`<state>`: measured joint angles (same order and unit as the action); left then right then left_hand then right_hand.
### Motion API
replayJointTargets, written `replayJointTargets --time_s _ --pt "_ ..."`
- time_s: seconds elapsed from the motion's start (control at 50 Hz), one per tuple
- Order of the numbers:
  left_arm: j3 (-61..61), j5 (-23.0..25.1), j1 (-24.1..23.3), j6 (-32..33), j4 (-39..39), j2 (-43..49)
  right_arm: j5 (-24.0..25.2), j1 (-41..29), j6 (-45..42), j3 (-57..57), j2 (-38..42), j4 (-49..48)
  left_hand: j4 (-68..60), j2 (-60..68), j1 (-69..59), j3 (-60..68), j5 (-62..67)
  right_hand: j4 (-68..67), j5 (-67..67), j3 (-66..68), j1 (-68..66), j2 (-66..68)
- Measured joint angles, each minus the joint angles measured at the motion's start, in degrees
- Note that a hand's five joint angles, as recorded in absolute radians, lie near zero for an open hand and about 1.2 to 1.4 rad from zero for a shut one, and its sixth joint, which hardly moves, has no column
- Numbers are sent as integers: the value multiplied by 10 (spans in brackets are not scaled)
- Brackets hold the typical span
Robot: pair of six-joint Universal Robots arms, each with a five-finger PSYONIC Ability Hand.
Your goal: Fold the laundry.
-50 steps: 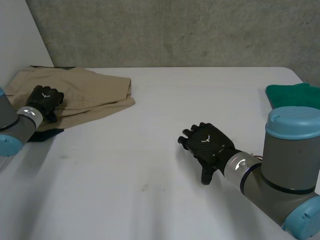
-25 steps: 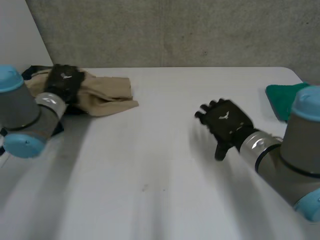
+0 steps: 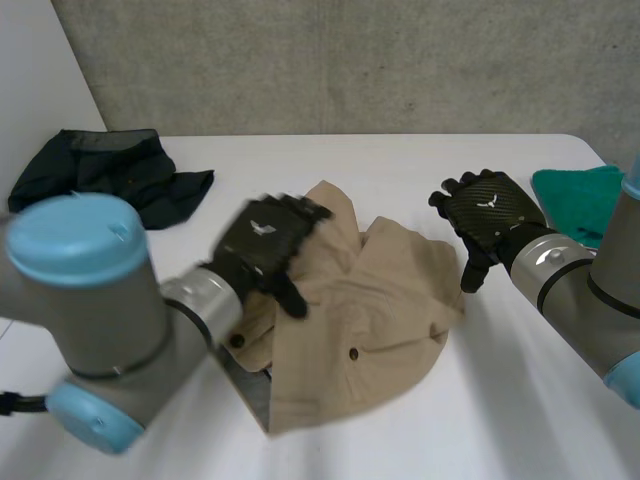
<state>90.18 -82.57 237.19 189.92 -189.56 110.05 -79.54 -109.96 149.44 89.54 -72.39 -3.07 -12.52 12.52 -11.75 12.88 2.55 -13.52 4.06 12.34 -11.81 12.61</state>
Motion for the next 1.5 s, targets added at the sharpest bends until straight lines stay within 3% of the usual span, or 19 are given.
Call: replayJointTargets --time_s 0.16,0.44,0.62,0.78,0.8,0.82,0.84,0.92,0.98,1.12,1.26,1.42,1.44,1.5 --pt "-5 -11 76 5 48 -17 9 -3 -14 3 -3 5 0 0 0 0 0 0 0 0 0 0" --pt "37 -11 151 62 129 -15 13 -36 -41 20 -29 54 0 0 0 0 0 0 0 0 0 0" --pt "41 -11 170 83 107 2 17 -107 6 35 -31 112 -1 1 -2 1 2 0 0 0 0 0" --pt "32 -11 167 81 92 12 13 -142 82 52 -5 42 -1 3 -2 1 2 0 0 0 0 0" --pt "32 -11 166 81 89 10 9 -148 92 51 10 20 -1 3 -2 1 2 -17 16 25 -17 23" --pt "31 -11 166 81 88 9 7 -150 96 49 17 11 -1 3 -2 1 2 -117 112 127 -106 133" --pt "32 -12 165 80 86 6 4 -152 99 46 27 0 -1 3 -2 1 2 -117 112 127 -106 133" --pt "35 -12 163 80 82 -9 -32 -157 97 21 76 -37 -1 3 -2 1 2 -465 443 482 -412 489" --pt "39 -12 163 79 81 -20 -53 -153 84 7 88 -46 -1 3 -2 1 2 -539 516 544 -450 547" --pt "58 -11 166 79 80 -47 -70 -89 19 -37 82 -52 -1 3 -2 1 2 -545 519 547 -450 548" --pt "76 -10 175 79 80 -69 -10 33 -87 -141 103 -62 -1 3 -2 1 2 -546 519 554 -450 548" --pt "80 -9 176 79 79 -72 35 77 -122 -271 200 -102 -1 3 -2 1 2 -540 519 549 -450 545" --pt "80 -9 174 78 79 -72 36 82 -123 -311 231 -112 -1 3 -2 1 2 -354 344 365 -276 348" --pt "79 -9 171 78 79 -72 25 84 -121 -345 255 -116 -1 3 -2 1 2 -148 139 158 -90 149"
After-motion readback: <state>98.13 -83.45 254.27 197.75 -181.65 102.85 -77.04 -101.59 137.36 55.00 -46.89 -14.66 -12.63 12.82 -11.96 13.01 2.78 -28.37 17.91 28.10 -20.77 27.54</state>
